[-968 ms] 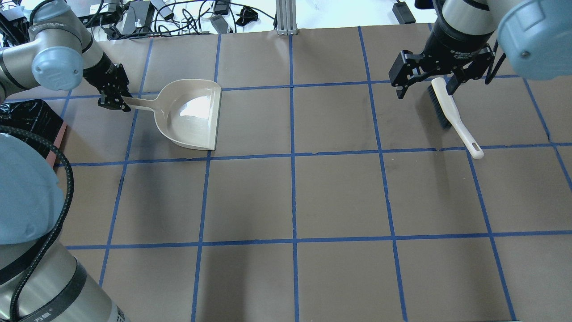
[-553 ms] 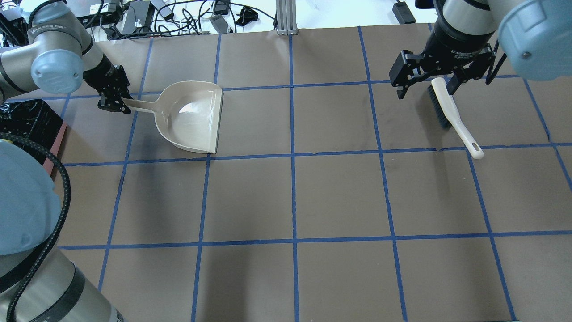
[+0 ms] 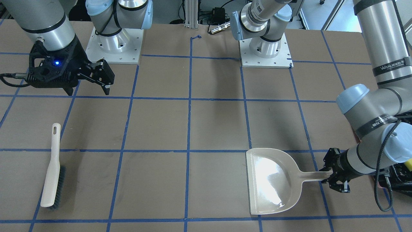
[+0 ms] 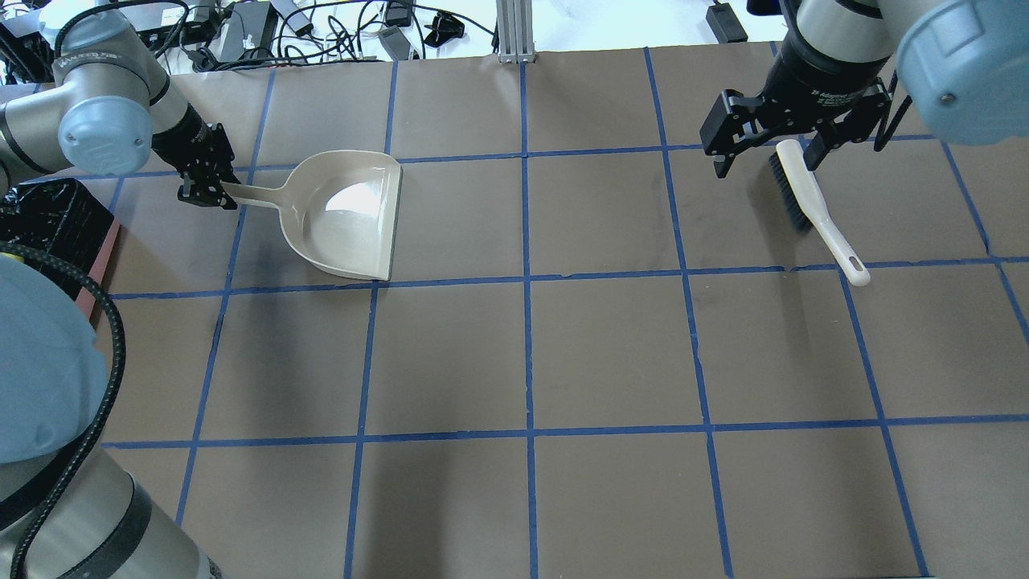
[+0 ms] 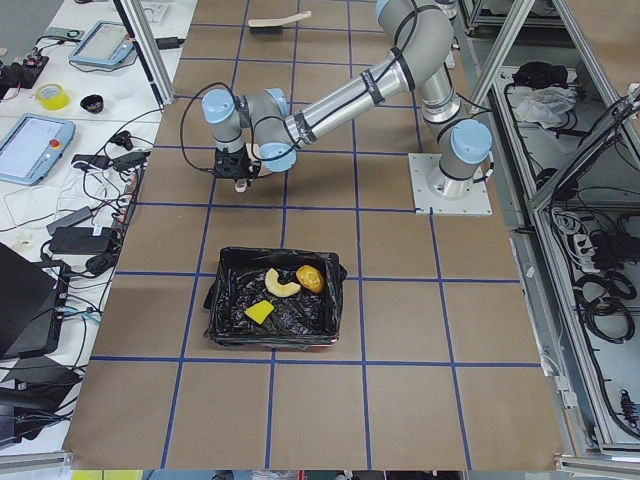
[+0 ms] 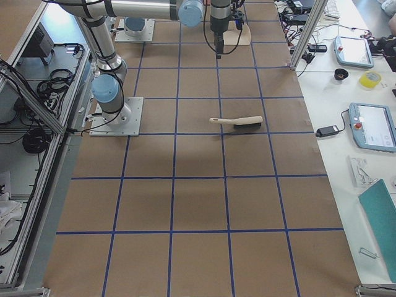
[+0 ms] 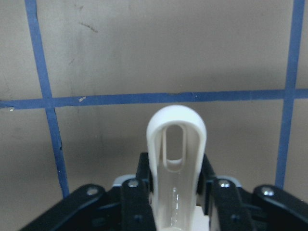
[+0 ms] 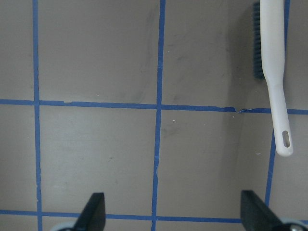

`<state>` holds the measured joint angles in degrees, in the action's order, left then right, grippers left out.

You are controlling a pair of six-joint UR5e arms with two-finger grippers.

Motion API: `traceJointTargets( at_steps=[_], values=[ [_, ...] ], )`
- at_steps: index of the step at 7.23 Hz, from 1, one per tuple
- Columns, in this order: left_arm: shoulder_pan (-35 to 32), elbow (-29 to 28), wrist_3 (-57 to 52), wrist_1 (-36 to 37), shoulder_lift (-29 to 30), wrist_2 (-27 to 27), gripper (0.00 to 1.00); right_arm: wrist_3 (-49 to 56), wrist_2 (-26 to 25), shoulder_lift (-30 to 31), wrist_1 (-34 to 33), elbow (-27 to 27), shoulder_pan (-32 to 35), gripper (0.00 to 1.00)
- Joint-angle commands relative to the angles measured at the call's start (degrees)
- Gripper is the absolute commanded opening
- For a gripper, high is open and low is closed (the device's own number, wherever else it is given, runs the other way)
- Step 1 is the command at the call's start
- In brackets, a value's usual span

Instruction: Sweep and dump trash into bin

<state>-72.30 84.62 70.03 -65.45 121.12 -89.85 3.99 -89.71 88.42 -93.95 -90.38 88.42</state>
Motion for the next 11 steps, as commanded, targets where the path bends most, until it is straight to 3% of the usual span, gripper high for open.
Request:
traceJointTargets(
  at_steps=[1, 3, 5, 8, 11],
  values=[
    [0.06, -0.07, -0.06, 0.06, 0.0, -0.07, 0.56, -0.03, -0.03, 0.0, 0.0, 0.03, 0.0, 1.0],
    [0.06, -0.42, -0.06, 0.06, 0.0, -1.03, 0.73, -0.03, 0.06, 0.0, 0.0, 0.03, 0.0, 1.0],
    [0.06, -2.43, 0.11, 0.15, -0.88, -5.66, 1.0, -0.03, -0.03, -0.09, 0.0, 0.03, 0.0, 1.0],
    [-0.2, -3.94, -2.16, -0.55, -4.12, -5.87, 1.0, -0.03, 0.06, 0.0, 0.0, 0.03, 0.0, 1.0],
    [-5.37, -3.77, -24.06, -0.9, -9.13, -5.95, 1.0, -0.12, -0.03, -0.09, -0.18, 0.21, 0.0, 1.0]
  ],
)
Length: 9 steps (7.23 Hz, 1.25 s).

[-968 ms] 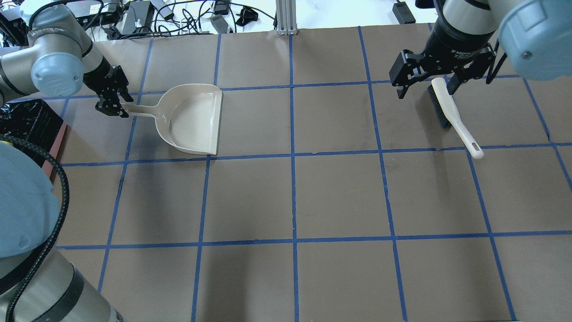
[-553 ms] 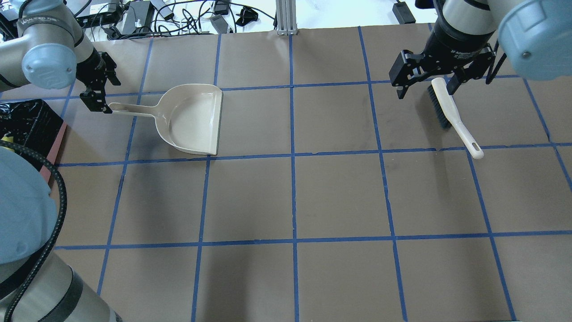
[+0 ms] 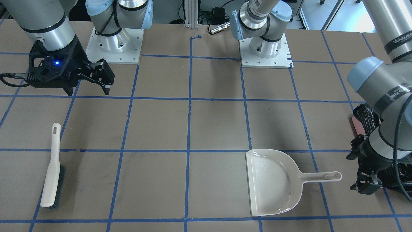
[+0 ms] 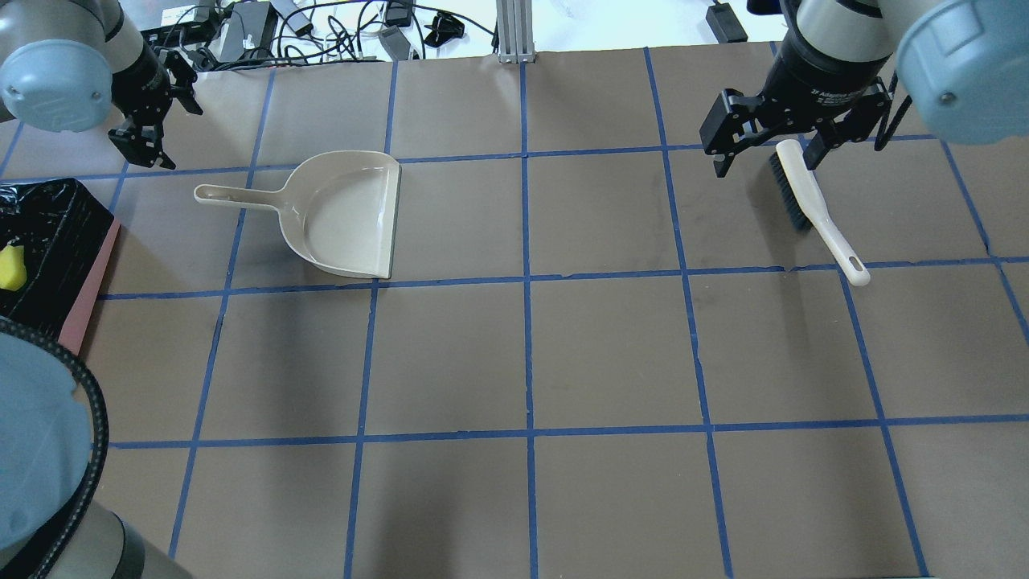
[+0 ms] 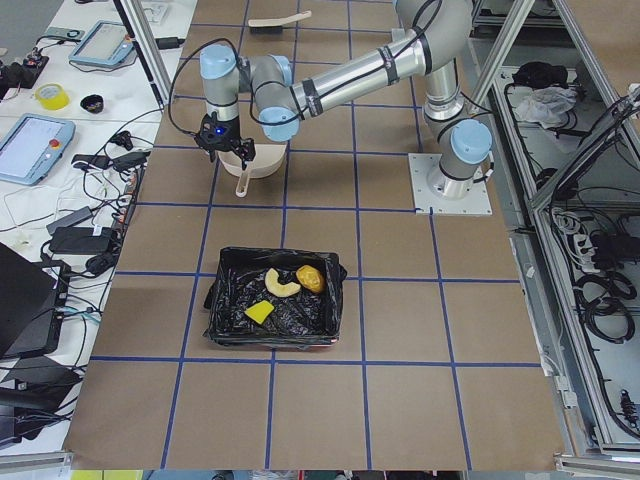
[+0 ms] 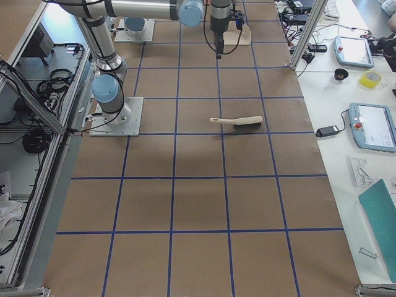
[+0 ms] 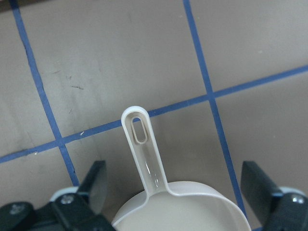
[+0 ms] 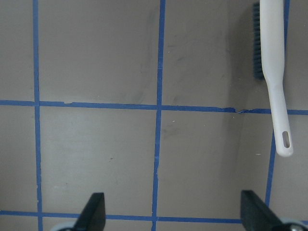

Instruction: Sweep and dump trash into bin

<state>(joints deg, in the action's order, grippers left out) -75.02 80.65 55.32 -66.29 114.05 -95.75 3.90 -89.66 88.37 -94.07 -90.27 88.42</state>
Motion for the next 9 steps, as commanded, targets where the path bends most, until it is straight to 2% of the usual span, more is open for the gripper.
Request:
traceJointTargets(
  at_steps=[1, 2, 4, 6, 7, 8, 9],
  values=[
    [-3.55, 0.21, -12.4, -0.16, -3.3, 0.03, 1.0, -0.03, -0.07, -0.04, 0.11, 0.09, 0.0, 1.0],
    [-4.08, 0.21, -16.09, -0.16, -4.18, 0.12, 1.0, -0.12, -0.85, -0.04, 0.81, 0.09, 0.0, 1.0],
    [-7.75, -0.4, -33.44, 0.02, -6.72, 0.3, 1.0, -0.12, -0.25, 0.05, 1.26, 0.0, 0.0, 1.0],
    [-10.66, 0.12, -37.9, -0.51, -7.88, 0.39, 1.0, -0.21, 0.02, 0.13, 1.08, 0.09, 0.0, 1.0],
    [-11.46, 0.12, -41.4, -3.73, -8.58, 1.95, 1.0, -1.25, 0.02, 0.13, 1.17, 0.09, 0.09, 1.0],
    [-11.73, 0.38, -45.0, -4.29, -9.11, 6.06, 1.0, -2.13, 0.1, 0.13, 0.91, 0.18, 0.09, 1.0],
    [-13.04, 0.91, -45.56, -5.6, -8.76, 5.84, 1.0, -2.23, 0.1, 0.13, 0.82, 0.18, 0.09, 1.0]
  ],
)
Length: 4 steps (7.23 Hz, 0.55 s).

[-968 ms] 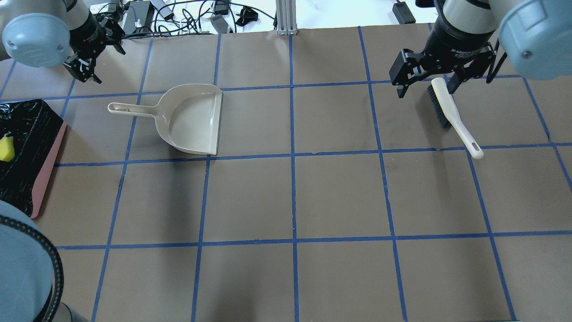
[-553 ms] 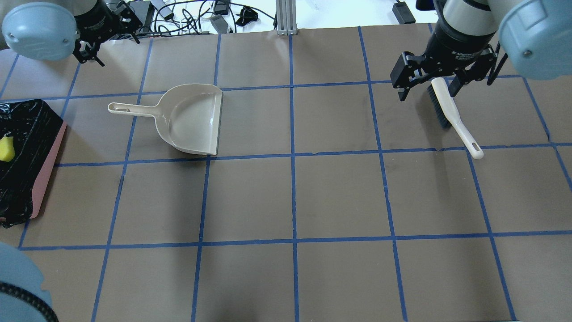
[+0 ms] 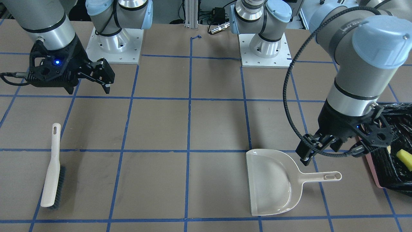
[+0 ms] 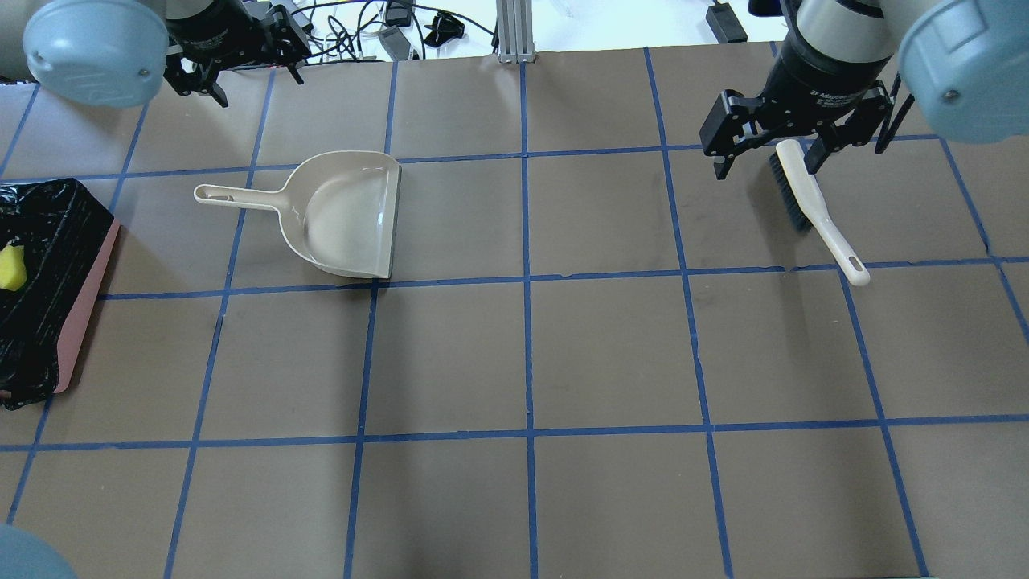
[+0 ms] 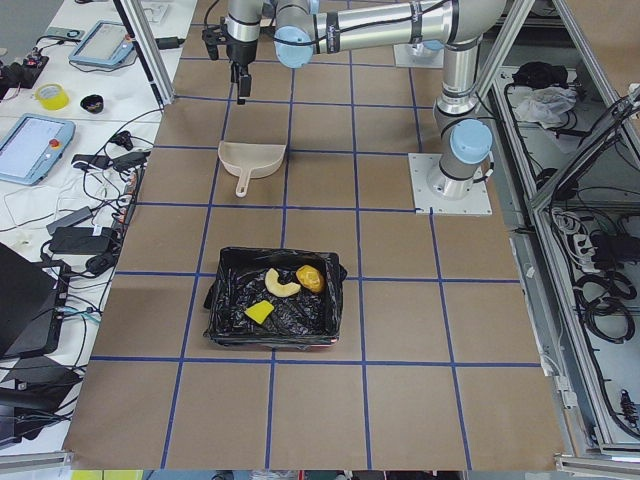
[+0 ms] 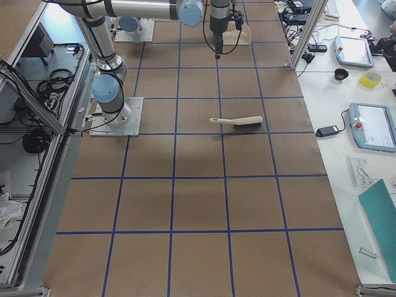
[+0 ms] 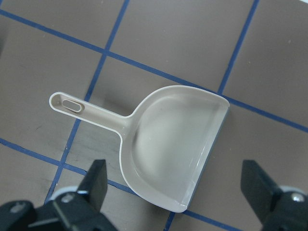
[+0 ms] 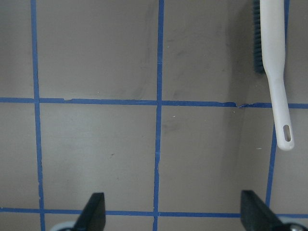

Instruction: Sweep and dump trash into bin

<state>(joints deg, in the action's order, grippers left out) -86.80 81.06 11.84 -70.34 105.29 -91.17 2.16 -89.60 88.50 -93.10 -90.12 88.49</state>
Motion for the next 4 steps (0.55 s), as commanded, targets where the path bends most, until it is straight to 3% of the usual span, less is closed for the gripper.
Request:
traceJointTargets(
  at_steps=[1, 3, 4],
  values=[
    [-3.1, 1.29, -4.95, -3.21, -0.86, 1.0, 1.0, -0.57, 0.04, -0.08, -0.24, 0.03, 0.02, 1.0],
    [-4.08, 1.91, -9.18, -5.51, -1.83, 0.91, 1.0, -0.49, 0.04, -0.34, -0.15, 0.03, 0.02, 1.0],
    [-4.95, 1.82, -11.72, -10.56, -2.45, 0.65, 1.0, -0.57, 0.04, -0.43, -0.06, -0.06, 0.02, 1.0]
  ],
)
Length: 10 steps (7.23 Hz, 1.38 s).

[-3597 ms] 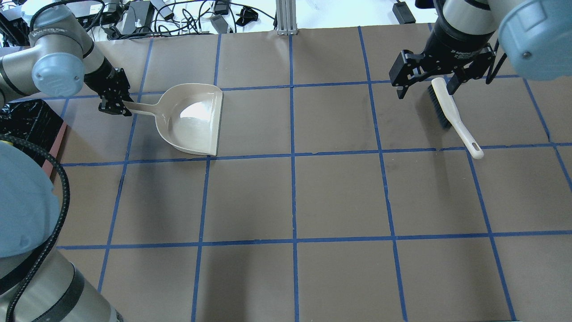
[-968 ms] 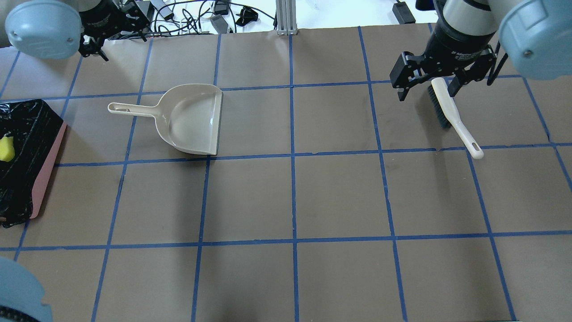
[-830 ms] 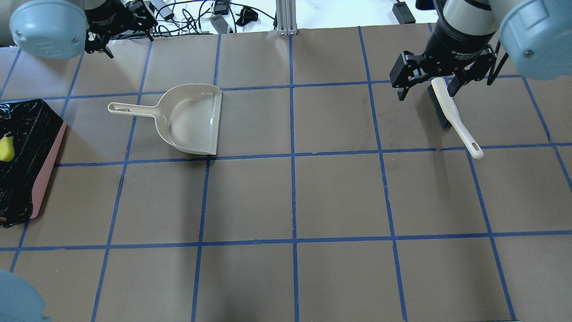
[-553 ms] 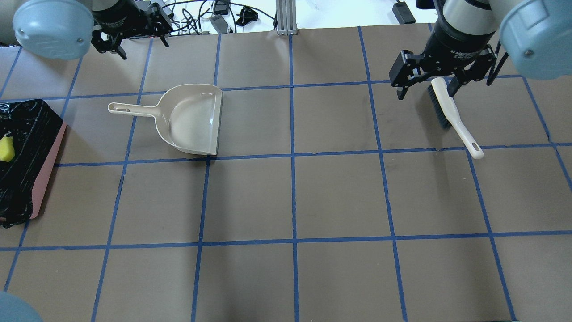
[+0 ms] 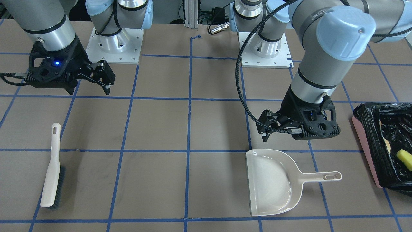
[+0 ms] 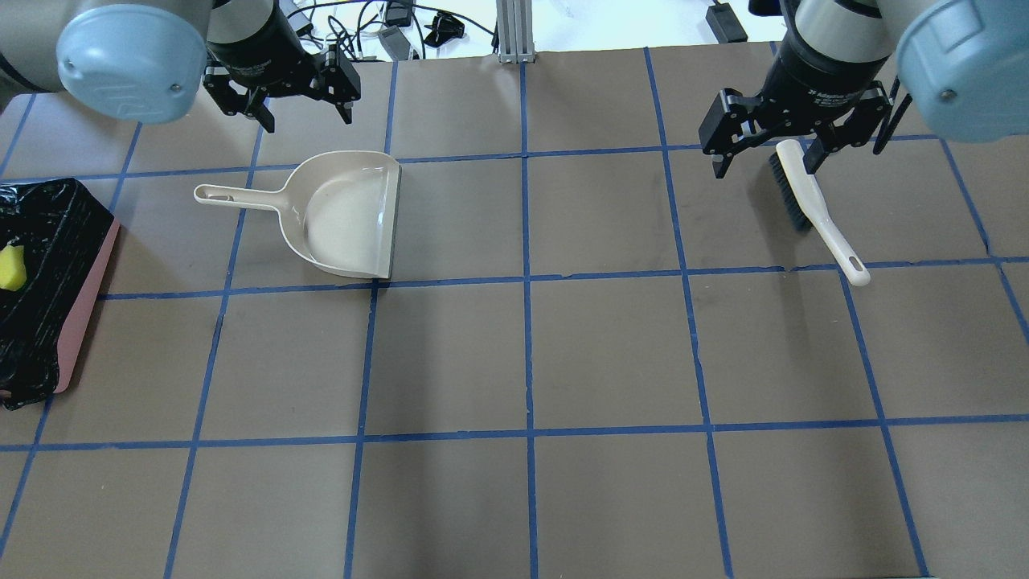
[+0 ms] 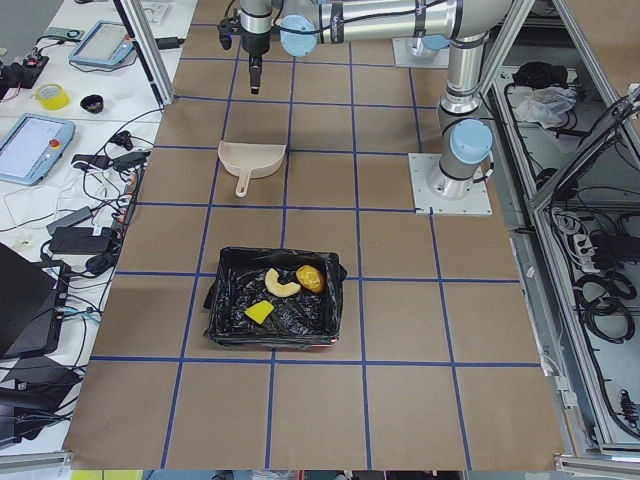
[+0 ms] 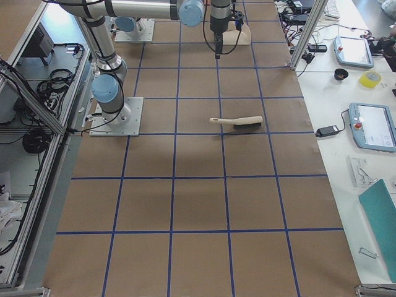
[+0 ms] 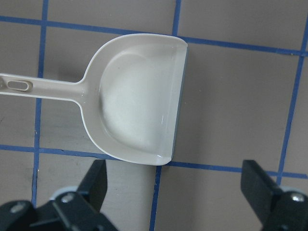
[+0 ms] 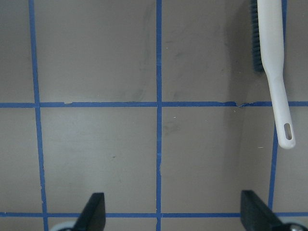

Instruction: Sweep and dump trash into bin

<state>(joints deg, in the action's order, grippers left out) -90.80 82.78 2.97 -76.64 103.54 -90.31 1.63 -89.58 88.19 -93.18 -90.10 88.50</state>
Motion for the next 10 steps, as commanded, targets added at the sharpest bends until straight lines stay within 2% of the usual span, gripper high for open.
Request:
traceJointTargets(
  at_steps=[1, 4, 7, 10],
  values=[
    [-1.48, 0.01, -3.75, -6.3, -1.32, -1.43, 1.0, -0.05, 0.11, -0.12, -0.07, -0.08, 0.0, 1.0],
    [-2.54, 1.06, -7.27, -9.22, -3.34, -5.22, 1.0, -0.05, 0.11, 0.06, 0.19, 0.01, 0.0, 1.0],
    [-3.86, 1.86, -6.66, -10.54, -6.33, -4.26, 1.0, -0.05, 0.11, 0.05, 0.37, -0.08, 0.18, 1.0],
    [-3.95, 3.79, -6.31, -9.93, -6.34, -4.17, 1.0, -0.05, 0.11, 0.23, 0.19, -0.08, 0.18, 1.0]
  ],
)
